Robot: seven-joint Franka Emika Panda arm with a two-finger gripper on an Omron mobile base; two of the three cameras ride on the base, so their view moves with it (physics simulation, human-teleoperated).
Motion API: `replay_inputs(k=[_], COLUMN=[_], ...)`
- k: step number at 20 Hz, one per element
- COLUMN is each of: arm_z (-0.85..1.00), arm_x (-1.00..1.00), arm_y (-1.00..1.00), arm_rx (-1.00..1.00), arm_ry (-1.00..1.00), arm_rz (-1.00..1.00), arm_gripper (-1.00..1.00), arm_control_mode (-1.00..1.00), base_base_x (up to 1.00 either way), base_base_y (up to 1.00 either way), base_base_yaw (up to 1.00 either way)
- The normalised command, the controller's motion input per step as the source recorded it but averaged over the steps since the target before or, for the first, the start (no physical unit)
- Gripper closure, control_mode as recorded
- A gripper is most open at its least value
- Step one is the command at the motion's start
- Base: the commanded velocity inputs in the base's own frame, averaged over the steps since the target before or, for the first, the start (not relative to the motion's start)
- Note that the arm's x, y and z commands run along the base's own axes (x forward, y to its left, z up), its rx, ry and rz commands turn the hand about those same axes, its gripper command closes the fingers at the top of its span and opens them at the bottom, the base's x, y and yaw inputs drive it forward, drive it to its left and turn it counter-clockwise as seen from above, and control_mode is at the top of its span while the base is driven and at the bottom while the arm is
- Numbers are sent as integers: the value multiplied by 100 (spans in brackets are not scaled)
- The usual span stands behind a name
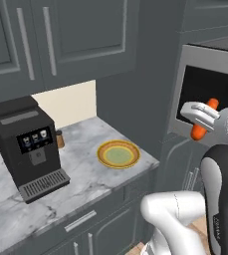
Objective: Pick the carrot from the counter and place it in the microwave. Then turn on the microwave.
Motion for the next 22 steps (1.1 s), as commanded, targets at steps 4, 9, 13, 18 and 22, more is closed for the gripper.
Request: replay_inputs(k=[4, 9, 13, 18, 22], arm_z=[0, 0, 0, 0, 0], arm_x=[0, 0, 0, 0, 0], arm_y=[0, 0, 0, 0, 0], arm_rx=[0, 0, 0, 0, 0], arm_ry=[0, 0, 0, 0, 0], arm_rz=[0, 0, 0, 0, 0], arm_gripper=[100, 100, 100, 100, 100], arm_control_mode=[100, 100, 100, 100, 100], base_base_x=[-47, -38, -23, -21, -30], base_base_y=[-29, -32, -40, -45, -51], base_base_yaw=[-12, -14, -17, -18, -19])
